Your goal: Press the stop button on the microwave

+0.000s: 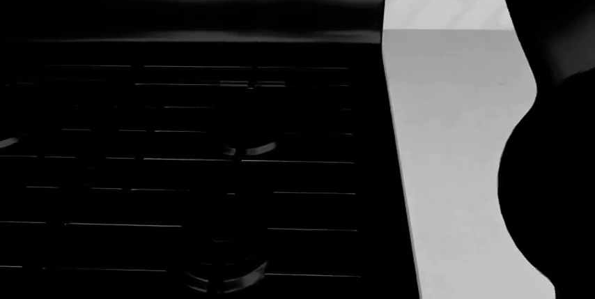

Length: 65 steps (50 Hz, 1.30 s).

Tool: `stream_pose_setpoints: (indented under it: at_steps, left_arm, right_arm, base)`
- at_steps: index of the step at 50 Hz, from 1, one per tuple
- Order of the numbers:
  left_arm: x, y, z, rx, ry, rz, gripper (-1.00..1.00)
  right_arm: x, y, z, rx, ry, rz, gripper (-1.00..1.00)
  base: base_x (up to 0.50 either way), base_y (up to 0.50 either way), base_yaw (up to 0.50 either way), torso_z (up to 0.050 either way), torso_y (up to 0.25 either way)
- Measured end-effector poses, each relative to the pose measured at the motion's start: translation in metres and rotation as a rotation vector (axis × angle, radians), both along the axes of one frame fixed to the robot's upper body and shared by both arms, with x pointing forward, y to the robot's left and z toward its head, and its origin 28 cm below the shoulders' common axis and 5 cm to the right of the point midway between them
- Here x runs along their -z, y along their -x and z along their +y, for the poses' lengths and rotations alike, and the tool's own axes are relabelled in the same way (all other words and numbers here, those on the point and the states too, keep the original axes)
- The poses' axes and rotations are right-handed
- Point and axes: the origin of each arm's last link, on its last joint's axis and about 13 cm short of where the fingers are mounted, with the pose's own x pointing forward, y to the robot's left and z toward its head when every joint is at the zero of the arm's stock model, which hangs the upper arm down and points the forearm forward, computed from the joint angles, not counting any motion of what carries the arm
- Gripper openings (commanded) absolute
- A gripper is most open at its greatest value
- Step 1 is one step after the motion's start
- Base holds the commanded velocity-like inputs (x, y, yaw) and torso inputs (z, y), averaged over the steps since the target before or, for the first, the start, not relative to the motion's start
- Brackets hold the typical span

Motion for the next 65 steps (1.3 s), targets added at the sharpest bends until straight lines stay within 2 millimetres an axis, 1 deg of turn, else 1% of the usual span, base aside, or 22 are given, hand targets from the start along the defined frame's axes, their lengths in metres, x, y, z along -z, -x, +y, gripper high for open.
stream_pose_setpoints:
  at_steps: [13,23,29,36,37,48,56,65]
  left_arm:
    - [0.000,0.000,0.000,0.000,0.000,0.000,1.00]
    - [0.000,0.000,0.000,0.000,0.000,0.000,1.00]
    - [0.000,0.000,0.000,0.000,0.000,0.000,1.00]
    - [0.000,0.000,0.000,0.000,0.000,0.000,1.00]
    - [0.000,0.000,0.000,0.000,0.000,0.000,1.00]
    - [0.000,0.000,0.000,0.000,0.000,0.000,1.00]
    - [0.000,0.000,0.000,0.000,0.000,0.000,1.00]
    - [0.000,0.000,0.000,0.000,0.000,0.000,1.00]
  right_arm:
    - [-0.007,0.006,-0.007,0.051,0.033,0.022,1.00]
    - [-0.008,0.014,-0.009,0.052,0.033,0.034,1.00]
    - [-0.007,0.023,-0.011,0.043,0.028,0.031,1.00]
    - [-0.006,0.039,-0.012,0.025,0.024,0.010,1.00]
    - [-0.006,0.041,-0.012,0.023,0.025,0.006,-1.00]
    - [0.000,0.058,-0.013,-0.003,0.036,-0.033,-1.00]
    - [0.008,0.061,-0.014,-0.009,0.038,-0.040,-1.00]
    - [0.019,0.059,-0.016,-0.009,0.037,-0.025,-1.00]
  base:
    - [0.00,0.00,0.00,0.000,0.000]
    - [0.00,0.00,0.00,0.000,0.000]
    - [0.00,0.00,0.00,0.000,0.000]
    - [0.00,0.00,0.00,0.000,0.000]
    - [0.00,0.00,0.00,0.000,0.000]
    - [0.00,0.00,0.00,0.000,0.000]
    - [0.00,0.00,0.00,0.000,0.000]
    - [0.00,0.00,0.00,0.000,0.000]
